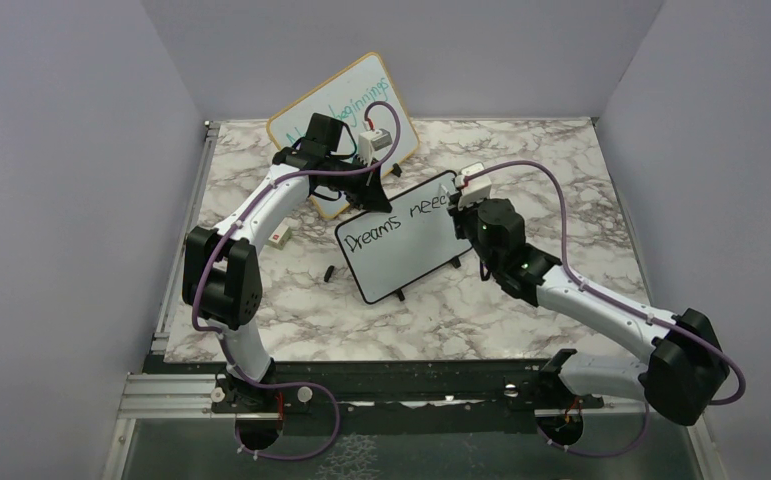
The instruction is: Write a sentence on the whiteboard
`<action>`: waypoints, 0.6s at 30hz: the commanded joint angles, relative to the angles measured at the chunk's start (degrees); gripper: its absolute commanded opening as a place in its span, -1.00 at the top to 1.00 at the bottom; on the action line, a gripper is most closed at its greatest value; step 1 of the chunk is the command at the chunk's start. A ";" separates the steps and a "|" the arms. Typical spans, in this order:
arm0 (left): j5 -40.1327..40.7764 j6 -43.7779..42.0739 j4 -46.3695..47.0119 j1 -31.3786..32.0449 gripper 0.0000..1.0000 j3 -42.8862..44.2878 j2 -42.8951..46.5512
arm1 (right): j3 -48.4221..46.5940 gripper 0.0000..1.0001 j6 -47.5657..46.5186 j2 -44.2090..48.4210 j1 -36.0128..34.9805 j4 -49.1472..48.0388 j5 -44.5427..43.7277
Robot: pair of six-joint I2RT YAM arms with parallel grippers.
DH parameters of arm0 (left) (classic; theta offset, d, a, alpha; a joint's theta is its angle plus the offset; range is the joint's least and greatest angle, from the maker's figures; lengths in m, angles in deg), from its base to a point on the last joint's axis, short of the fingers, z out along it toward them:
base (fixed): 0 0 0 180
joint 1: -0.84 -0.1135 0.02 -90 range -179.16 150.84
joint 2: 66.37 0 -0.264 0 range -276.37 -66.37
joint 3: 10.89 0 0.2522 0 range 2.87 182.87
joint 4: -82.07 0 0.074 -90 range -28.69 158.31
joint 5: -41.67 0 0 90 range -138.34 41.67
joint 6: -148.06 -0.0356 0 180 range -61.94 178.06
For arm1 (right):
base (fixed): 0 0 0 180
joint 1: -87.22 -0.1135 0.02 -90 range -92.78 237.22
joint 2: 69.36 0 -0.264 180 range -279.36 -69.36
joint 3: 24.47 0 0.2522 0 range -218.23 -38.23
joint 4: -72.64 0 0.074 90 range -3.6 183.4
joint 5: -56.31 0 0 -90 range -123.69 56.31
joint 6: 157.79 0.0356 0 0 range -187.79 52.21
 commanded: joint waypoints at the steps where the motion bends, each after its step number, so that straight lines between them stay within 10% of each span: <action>1: 3.26 -2.37 -2.60 0.10 1.00 -1.48 -0.84 | -1.66 0.99 -0.40 -0.98 0.56 -1.55 -1.32; 18: 3.17 -2.37 -2.60 -0.23 1.00 -1.39 -0.84 | 0.61 1.00 2.10 0.68 0.61 4.24 0.84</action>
